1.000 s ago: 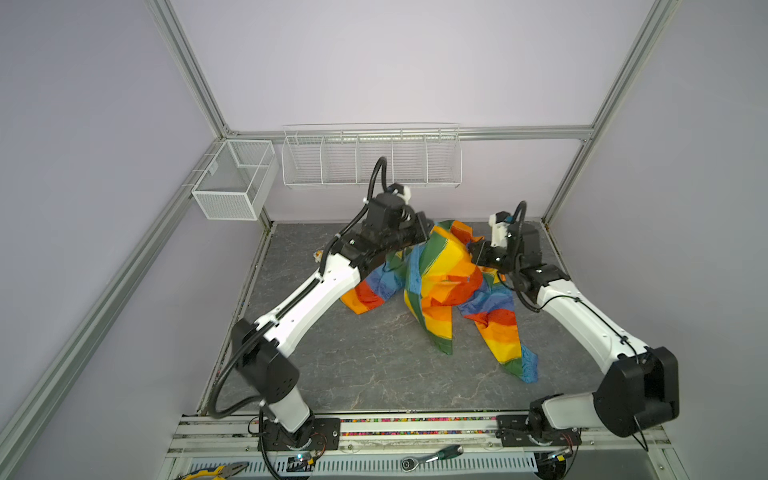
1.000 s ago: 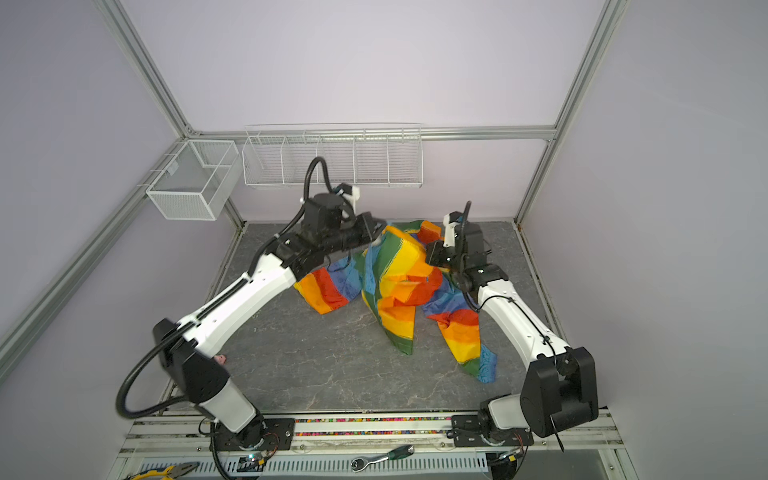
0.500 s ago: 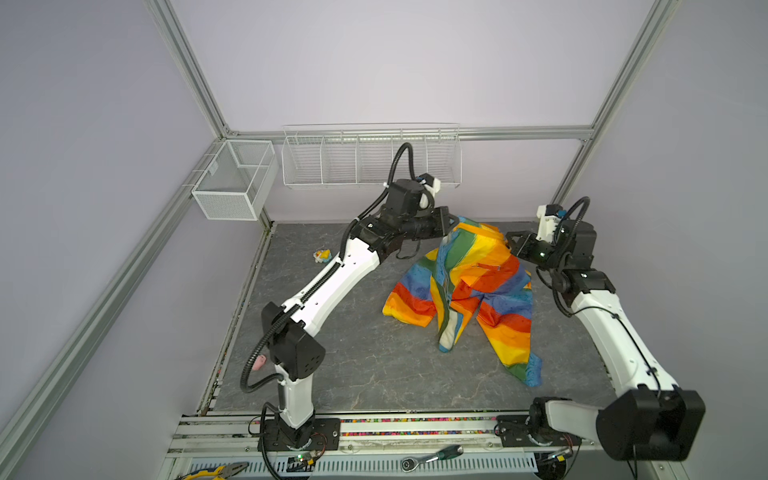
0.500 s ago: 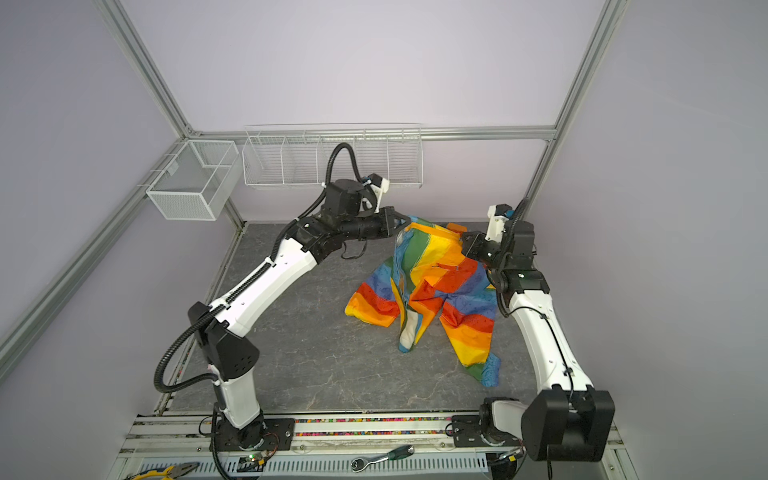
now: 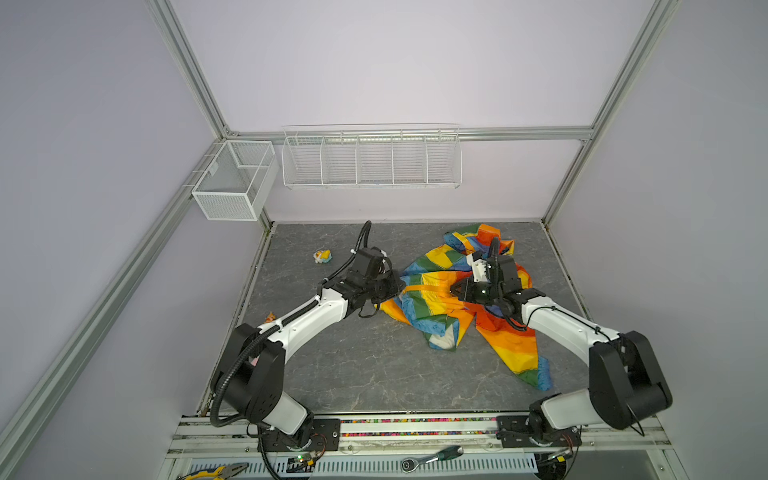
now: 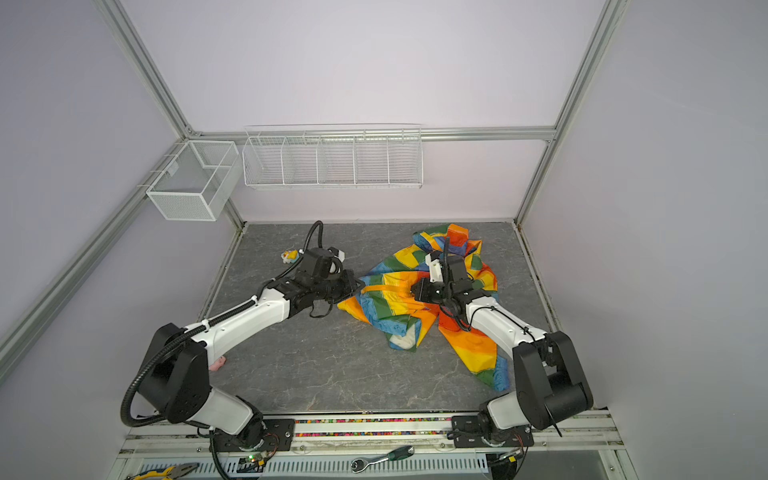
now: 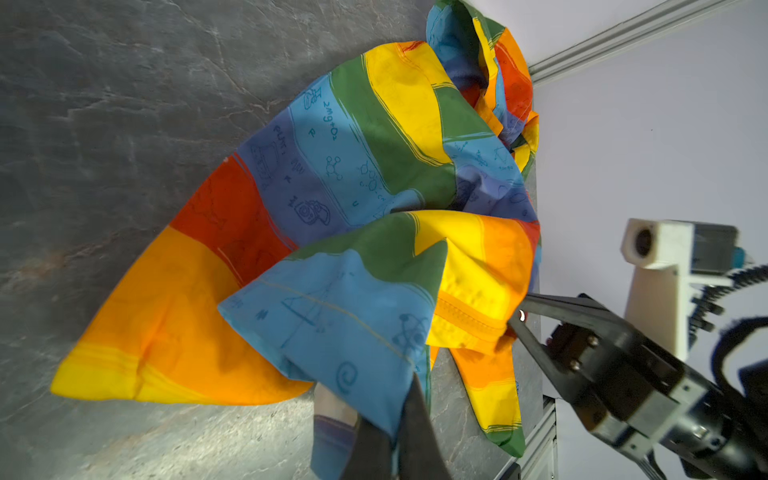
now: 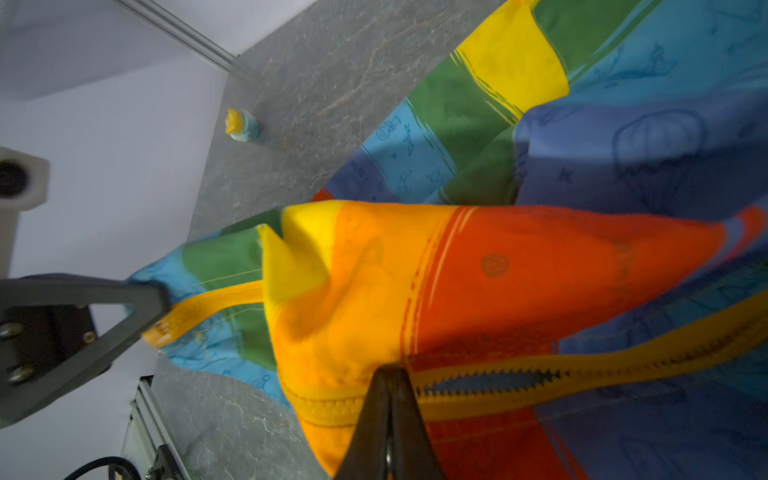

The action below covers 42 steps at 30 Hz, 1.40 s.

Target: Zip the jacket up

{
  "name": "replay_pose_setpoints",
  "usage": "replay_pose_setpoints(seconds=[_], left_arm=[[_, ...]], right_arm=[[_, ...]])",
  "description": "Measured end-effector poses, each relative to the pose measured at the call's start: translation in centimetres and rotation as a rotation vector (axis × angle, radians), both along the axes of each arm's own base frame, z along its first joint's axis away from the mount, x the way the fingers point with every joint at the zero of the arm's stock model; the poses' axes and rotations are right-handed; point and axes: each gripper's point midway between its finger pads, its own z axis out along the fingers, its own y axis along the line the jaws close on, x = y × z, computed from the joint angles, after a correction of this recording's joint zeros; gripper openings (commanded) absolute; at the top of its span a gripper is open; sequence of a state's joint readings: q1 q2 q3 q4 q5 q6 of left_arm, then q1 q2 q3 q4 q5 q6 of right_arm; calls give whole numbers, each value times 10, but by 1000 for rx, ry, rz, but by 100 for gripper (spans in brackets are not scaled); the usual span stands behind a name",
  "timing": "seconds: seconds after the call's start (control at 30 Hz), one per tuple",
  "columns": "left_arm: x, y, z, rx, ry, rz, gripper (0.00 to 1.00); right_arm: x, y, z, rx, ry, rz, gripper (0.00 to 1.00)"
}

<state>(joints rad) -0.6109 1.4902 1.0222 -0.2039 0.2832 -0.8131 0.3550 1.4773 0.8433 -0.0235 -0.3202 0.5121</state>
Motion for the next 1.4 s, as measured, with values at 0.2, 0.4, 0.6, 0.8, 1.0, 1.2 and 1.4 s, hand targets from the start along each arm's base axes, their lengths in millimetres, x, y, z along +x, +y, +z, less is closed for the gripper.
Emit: replay_pose_setpoints(seconds=[0.2,0.4,0.6,0.8,1.0,1.2,1.4], left_arm=[[-17,22,18,-14,-63,38,0],[-19,56,16,16,-82,122,0],[-20,76,9,50,-81,175,0],[-22,85,3,74,-79,199,0],[-30,97,-3,93,-80,221,0],[-33,116,-10,102,-78,264,0],[-32,123,-18,109,-55,278,0]], right_arm=[[20,-8,-14,-87,8,-57,6],[45,-7,15,-102,-79,-85,6],[45,2,26,-71,-85,-35,25],[59,-11,45,-122,-101,-68,66],[97,-121,34,-223,2,-383,71],[118,-194,-29,-276,187,-540,72],[143,-175,-79,-217,292,-468,63]])
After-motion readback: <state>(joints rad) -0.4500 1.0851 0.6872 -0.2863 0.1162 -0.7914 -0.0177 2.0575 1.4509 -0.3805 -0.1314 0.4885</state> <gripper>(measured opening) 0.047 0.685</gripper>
